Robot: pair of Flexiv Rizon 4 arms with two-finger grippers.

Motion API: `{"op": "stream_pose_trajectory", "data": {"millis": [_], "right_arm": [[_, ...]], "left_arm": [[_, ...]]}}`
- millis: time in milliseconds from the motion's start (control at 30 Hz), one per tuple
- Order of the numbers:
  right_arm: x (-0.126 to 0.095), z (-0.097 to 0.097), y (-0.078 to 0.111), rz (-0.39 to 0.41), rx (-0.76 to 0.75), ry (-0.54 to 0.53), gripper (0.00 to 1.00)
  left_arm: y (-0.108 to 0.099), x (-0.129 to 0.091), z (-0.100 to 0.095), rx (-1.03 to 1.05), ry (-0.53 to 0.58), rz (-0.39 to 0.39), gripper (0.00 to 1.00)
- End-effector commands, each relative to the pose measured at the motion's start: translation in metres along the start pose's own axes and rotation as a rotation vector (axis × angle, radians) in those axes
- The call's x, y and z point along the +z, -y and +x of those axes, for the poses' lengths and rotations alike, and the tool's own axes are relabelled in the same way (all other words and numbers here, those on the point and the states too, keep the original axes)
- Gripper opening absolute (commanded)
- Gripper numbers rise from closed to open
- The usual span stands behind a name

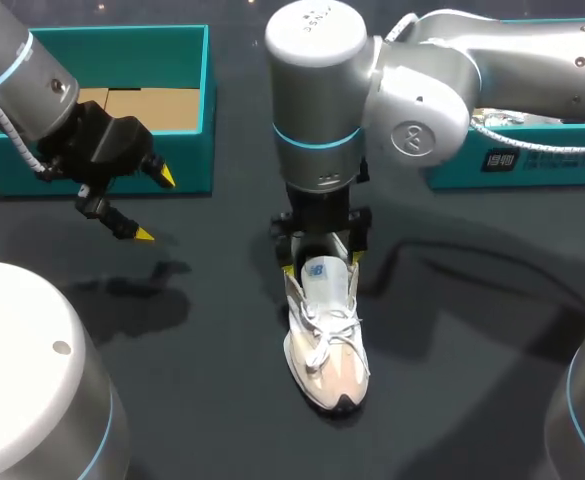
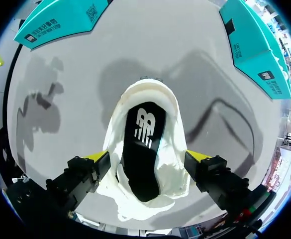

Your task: Take the shoe out of the shoebox, open the shoe tongue, remove and reinsert the insole, then place the shoe into the shoebox

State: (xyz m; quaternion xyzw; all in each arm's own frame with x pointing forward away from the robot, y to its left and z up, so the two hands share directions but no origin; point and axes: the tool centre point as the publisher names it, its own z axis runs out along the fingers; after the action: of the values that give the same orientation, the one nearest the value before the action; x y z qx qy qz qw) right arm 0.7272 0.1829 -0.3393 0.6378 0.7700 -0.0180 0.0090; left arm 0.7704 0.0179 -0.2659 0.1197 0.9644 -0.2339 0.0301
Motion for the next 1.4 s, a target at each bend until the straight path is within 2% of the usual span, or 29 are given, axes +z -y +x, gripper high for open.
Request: {"op": "stream_pose_trajectory", "data": {"millis": [33,433,967,1000,1067,1100,1133,1233,1400], "right_arm": [[-0.012,-0.007,0.009,-0.031,0.013,0.001,1.00],[-0.030,-0.008,0.016,-0.074,0.045,-0.003,1.00],[-0.043,-0.001,0.066,-0.056,0.082,-0.027,0.99],[-0.043,-0.001,0.069,-0.055,0.084,-0.028,0.93],[-0.042,0.000,0.074,-0.046,0.090,-0.029,0.69],[-0.042,0.000,0.077,-0.039,0.094,-0.033,0.53],[-0.041,0.001,0.079,-0.032,0.098,-0.030,0.48],[-0.042,0.003,0.088,-0.021,0.106,-0.030,0.47],[-0.043,0.005,0.094,-0.019,0.111,-0.032,0.38]], "left_arm": [[0.000,-0.001,0.001,0.000,0.002,-0.003,1.00],[0.000,-0.001,0.001,0.000,0.002,-0.003,1.00],[0.000,-0.001,0.001,0.000,0.002,-0.003,1.00],[0.000,-0.001,0.001,0.000,0.002,-0.003,1.00],[0.000,-0.001,0.001,0.000,0.002,-0.003,1.00],[0.000,-0.001,0.001,0.000,0.002,-0.003,1.00],[0.000,-0.001,0.001,0.000,0.002,-0.003,1.00],[0.000,-0.001,0.001,0.000,0.002,-0.003,1.00],[0.000,-0.001,0.001,0.000,0.002,-0.003,1.00]]}}
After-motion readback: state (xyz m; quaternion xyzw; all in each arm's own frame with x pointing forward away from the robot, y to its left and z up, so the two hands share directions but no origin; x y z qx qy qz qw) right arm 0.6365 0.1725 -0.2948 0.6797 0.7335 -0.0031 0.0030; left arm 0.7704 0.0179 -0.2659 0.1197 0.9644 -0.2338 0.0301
